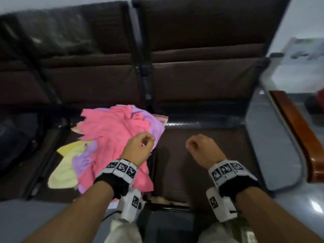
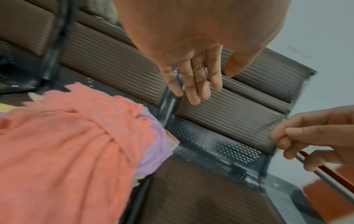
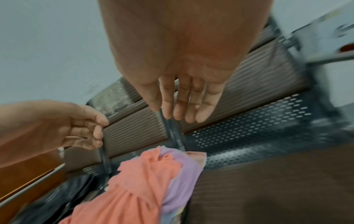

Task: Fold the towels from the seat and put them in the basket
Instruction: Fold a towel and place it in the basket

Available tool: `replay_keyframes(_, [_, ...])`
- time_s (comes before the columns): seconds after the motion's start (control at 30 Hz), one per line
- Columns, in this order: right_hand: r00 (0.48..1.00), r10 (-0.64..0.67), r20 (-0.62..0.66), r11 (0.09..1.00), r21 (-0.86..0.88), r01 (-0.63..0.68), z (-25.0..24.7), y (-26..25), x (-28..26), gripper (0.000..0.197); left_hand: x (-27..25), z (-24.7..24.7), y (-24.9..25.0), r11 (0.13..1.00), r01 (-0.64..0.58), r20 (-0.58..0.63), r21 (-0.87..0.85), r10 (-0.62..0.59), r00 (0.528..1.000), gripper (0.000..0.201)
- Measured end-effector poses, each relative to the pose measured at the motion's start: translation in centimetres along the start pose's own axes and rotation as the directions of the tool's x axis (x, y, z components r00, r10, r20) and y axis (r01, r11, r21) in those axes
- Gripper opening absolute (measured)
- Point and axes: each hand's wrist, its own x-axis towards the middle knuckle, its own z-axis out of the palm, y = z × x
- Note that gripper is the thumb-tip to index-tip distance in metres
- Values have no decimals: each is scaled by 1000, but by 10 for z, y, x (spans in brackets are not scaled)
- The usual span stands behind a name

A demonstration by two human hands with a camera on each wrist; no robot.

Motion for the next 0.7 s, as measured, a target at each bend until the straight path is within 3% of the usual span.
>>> replay_keyframes(0.17, [971, -217, 105, 972, -70, 224, 97, -52, 60, 14, -3, -41, -115, 998, 26, -190, 64, -14, 982, 17])
replay_keyframes(0.33, [938, -318, 138, 944, -51, 327, 206, -61, 122, 19, 18, -45, -217, 981, -51, -271, 188, 102, 957, 30])
replay_keyframes(0.5, [941, -331, 75, 943, -21, 333, 277, -35, 168, 34, 67, -29, -252, 936, -118, -223, 332, 199, 954, 41])
replay_keyframes(0.63, [889, -454, -54, 889, 45, 456, 287, -18, 184, 10, 92, -9, -259, 852, -101, -101, 514, 177, 979, 49])
replay_keyframes(0.7, [882, -467, -56, 872, 138, 471, 281, -9, 189, 13, 97, -3, -252, 817, -87, -122, 570, 189, 974, 38])
